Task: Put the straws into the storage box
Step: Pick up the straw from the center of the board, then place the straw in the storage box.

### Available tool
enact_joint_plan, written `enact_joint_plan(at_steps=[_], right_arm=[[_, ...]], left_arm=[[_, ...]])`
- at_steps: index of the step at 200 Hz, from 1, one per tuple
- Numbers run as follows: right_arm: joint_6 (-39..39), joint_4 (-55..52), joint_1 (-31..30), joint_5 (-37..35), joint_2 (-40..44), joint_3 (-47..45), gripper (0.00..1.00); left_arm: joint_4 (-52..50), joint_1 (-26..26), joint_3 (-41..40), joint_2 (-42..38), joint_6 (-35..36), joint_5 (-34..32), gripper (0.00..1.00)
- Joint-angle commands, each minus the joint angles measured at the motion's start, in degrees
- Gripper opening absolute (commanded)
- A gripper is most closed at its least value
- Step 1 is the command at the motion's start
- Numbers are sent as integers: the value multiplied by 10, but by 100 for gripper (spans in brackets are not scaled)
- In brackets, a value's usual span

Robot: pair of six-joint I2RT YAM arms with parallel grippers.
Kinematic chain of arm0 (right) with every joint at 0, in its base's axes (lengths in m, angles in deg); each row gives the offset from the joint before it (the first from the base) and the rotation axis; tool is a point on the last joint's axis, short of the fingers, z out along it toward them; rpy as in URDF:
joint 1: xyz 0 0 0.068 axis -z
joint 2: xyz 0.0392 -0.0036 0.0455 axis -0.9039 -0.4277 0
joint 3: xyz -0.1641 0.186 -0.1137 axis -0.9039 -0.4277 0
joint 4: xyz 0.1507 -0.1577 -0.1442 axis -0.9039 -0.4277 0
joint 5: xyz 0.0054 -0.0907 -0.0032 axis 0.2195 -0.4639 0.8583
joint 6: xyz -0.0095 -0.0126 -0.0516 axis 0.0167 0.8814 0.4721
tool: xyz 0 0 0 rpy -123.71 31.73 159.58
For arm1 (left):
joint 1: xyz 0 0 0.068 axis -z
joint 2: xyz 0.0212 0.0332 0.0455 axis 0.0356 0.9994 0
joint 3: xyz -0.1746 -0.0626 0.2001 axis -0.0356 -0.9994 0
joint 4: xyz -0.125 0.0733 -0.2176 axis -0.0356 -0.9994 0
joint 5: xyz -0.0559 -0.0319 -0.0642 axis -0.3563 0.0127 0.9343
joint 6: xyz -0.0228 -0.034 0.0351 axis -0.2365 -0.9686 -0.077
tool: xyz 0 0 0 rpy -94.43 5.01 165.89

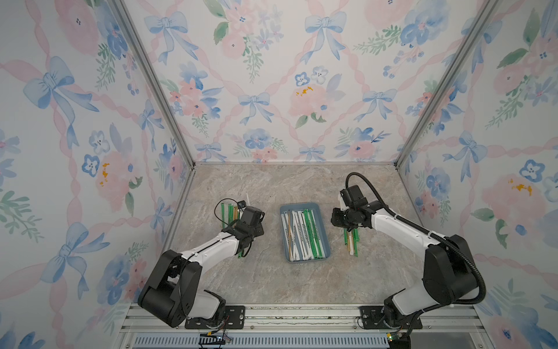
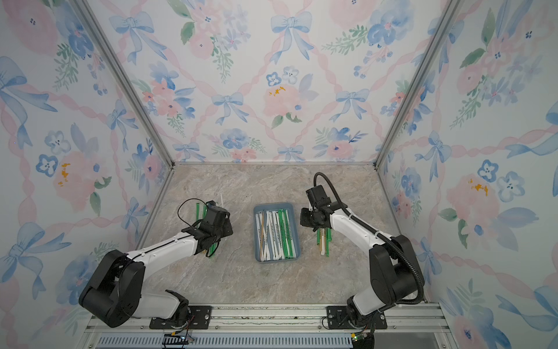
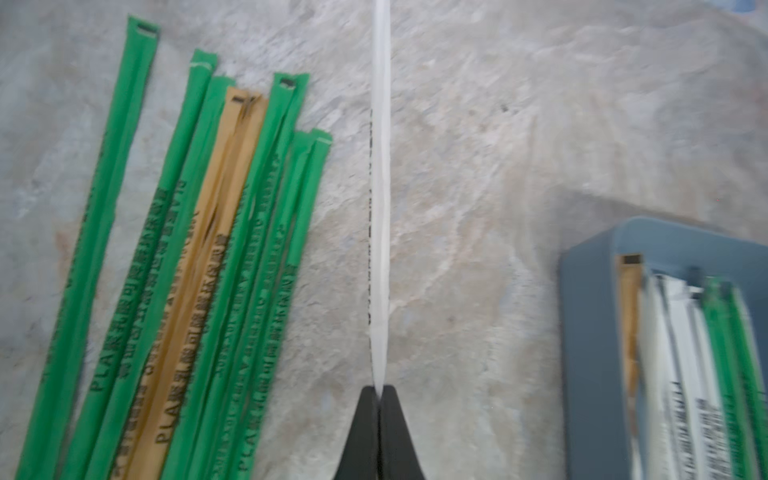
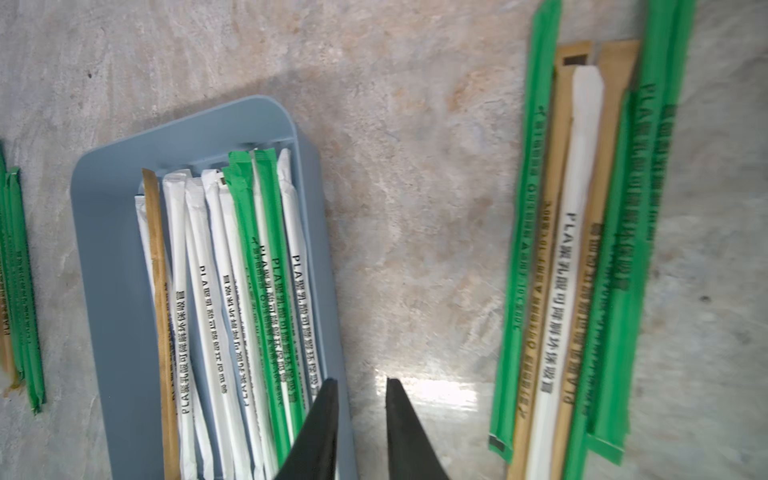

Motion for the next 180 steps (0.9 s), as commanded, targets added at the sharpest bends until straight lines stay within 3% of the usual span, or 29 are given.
enact_joint_plan(at_steps=[1, 61, 121, 180], right_arm=[[15, -32, 31, -16, 27, -19, 23], [26, -57, 91, -24, 59, -49, 22], [25, -53, 96, -23, 60, -58, 22], [32, -62, 105, -38, 59, -53, 24]], left_arm=[[-6, 43, 37, -11, -20, 21, 1], [-2, 182, 99, 69, -103, 54, 0], [5, 222, 91, 102, -123, 69, 1], [2, 226, 83, 80, -101, 38, 35]])
